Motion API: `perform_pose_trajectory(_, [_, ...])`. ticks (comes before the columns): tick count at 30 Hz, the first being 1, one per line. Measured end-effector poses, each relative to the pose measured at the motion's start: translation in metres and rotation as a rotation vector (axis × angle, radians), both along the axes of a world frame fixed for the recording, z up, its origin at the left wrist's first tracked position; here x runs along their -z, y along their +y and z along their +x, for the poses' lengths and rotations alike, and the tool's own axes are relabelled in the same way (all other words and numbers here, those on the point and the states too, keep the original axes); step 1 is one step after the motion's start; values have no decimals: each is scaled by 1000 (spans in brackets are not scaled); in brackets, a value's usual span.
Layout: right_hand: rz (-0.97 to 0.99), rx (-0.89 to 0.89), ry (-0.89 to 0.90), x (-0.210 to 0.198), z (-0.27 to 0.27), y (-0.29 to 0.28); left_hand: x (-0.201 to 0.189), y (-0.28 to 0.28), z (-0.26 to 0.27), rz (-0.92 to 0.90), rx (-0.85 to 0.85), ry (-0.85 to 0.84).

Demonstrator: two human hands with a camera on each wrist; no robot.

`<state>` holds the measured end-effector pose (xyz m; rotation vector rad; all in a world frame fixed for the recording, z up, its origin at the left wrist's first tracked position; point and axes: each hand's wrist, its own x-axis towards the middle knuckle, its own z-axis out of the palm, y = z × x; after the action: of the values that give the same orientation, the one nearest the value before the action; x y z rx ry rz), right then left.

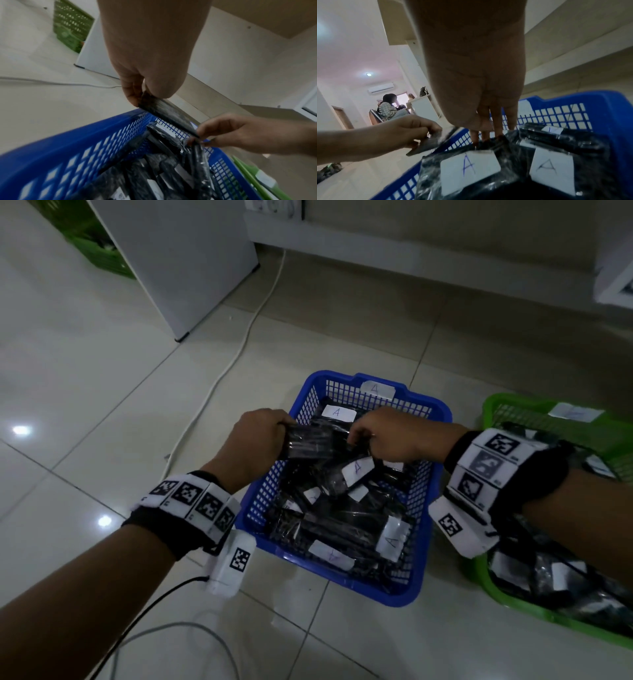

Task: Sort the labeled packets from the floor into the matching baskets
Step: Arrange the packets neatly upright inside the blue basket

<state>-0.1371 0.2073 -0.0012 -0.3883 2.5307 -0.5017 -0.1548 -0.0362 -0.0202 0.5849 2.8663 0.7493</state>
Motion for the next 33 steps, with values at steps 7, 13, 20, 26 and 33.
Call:
perform_pose_trajectory(7, [-83, -113, 9, 32, 2, -38, 10, -9, -1, 387, -426, -262])
perform_pose_trajectory(13, [85, -170, -45, 57, -12, -55, 6, -7, 2, 675, -521, -482])
perform_pose_trajectory(20, [-87, -195, 34, 60, -16, -63, 9, -8, 1, 729, -519, -540])
perform_pose_trajectory(26, [-126, -221, 29, 65, -10, -65, 12, -13, 2, 671, -363, -439])
perform_pose_trajectory(33, [6, -271, -200, 40, -5, -59, -8, -5, -6, 701, -433, -557])
